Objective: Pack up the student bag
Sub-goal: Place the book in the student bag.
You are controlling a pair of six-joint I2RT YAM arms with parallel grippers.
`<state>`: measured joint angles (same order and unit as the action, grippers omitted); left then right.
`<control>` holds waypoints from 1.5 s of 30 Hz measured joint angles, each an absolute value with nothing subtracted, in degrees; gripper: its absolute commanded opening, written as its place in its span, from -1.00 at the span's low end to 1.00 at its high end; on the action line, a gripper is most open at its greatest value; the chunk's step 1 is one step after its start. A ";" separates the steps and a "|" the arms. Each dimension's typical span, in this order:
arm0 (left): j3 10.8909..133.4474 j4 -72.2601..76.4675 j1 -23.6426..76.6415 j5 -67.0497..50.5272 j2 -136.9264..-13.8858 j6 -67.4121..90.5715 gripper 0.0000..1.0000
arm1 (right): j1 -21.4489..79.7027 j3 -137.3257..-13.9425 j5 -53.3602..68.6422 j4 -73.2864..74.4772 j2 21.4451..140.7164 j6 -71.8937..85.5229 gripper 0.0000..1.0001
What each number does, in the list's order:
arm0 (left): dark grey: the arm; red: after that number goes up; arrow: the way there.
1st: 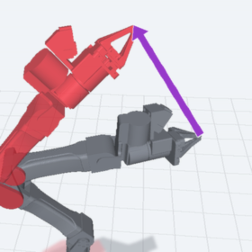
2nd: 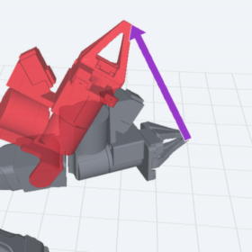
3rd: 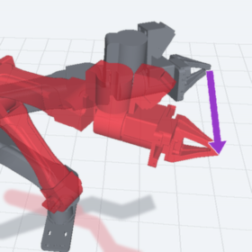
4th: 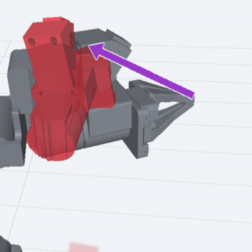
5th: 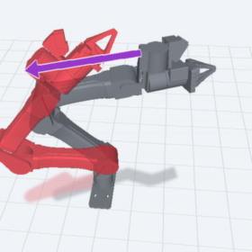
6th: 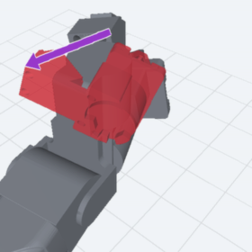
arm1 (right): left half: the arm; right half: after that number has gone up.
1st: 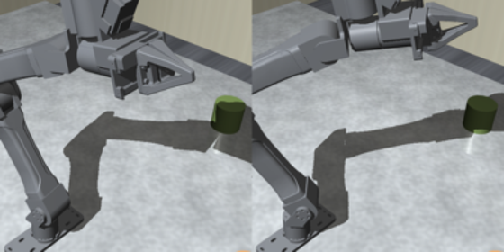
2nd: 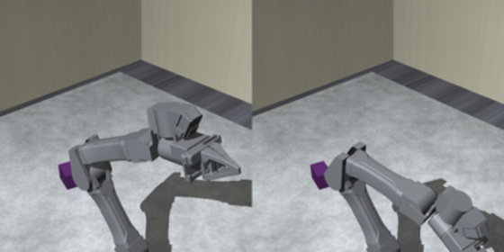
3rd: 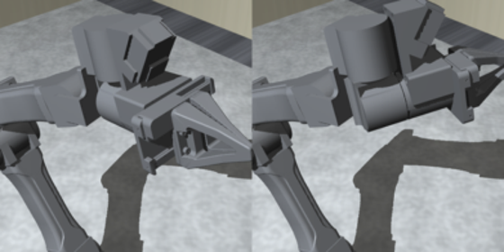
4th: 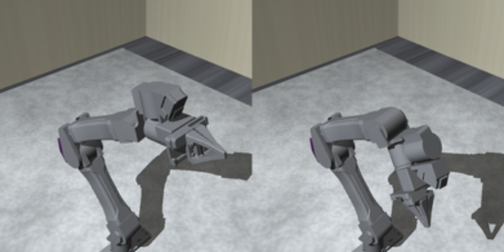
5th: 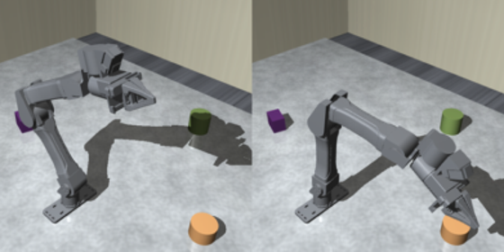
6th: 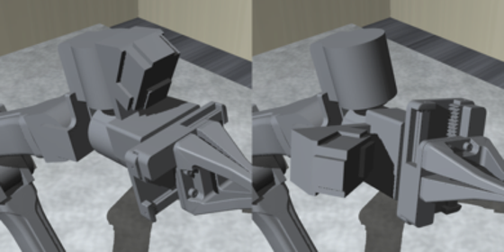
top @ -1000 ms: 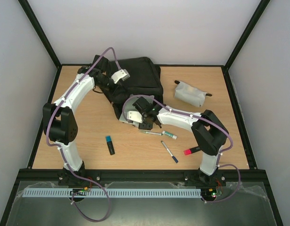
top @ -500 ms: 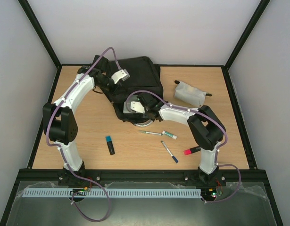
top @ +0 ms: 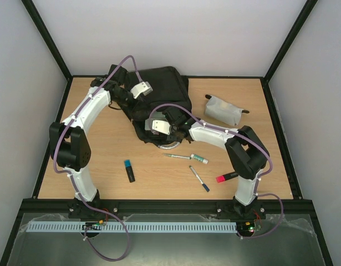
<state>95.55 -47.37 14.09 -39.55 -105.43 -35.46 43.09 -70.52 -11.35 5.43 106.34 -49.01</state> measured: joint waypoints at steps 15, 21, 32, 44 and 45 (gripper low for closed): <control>95.55 -47.88 14.22 -39.62 -104.88 -35.62 -0.95 | 43.07 -70.50 -12.34 3.99 108.77 -46.96 -0.98; 96.14 -49.32 14.24 -39.33 -104.88 -36.97 -0.95 | 42.54 -70.85 -16.67 -1.15 113.73 -47.11 -0.98; 98.30 -50.83 14.24 -38.98 -104.90 -37.50 -0.95 | 40.14 -73.60 -25.63 -16.97 120.77 -45.56 -0.98; 98.30 -50.98 14.24 -39.00 -104.90 -37.47 -0.95 | 40.77 -73.21 -19.94 -6.85 115.44 -38.50 -0.89; 98.30 -51.03 14.24 -38.98 -104.90 -37.47 -0.95 | 40.86 -72.73 -19.29 -5.69 113.47 -37.89 -0.87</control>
<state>98.30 -51.03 14.24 -38.98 -104.90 -37.47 40.86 -72.73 -19.29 -5.69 113.47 -37.89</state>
